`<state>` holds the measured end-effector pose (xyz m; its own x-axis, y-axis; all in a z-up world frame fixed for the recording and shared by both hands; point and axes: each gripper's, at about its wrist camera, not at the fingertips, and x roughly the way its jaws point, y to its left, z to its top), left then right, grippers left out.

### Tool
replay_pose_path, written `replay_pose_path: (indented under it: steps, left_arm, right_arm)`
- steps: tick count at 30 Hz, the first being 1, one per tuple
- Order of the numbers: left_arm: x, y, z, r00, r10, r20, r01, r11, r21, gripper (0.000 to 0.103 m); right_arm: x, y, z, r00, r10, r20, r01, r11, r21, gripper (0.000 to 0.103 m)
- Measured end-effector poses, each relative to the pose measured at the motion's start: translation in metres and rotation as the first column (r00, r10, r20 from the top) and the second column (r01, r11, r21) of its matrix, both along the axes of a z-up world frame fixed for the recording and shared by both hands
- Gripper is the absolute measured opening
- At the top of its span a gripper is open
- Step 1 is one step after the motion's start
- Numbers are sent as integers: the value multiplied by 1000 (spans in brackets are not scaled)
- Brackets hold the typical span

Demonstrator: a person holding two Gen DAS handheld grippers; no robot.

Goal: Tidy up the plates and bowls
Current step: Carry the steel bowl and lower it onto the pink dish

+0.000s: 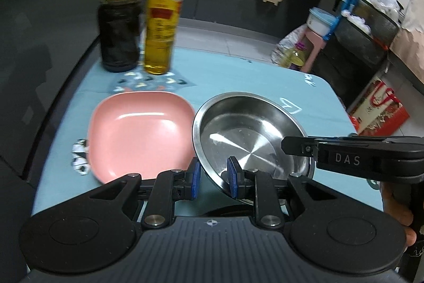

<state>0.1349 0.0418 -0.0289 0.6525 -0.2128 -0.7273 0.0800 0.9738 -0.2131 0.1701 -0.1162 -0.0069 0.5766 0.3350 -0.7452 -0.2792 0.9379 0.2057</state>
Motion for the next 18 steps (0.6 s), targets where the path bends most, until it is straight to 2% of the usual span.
replay_pose_path:
  steps: [18]
  left_arm:
    - [-2,59,0,997,76,11,-76,997,-9,20]
  right_arm:
    - [9,66,-1,996,81,-21,-82,996,-37,12]
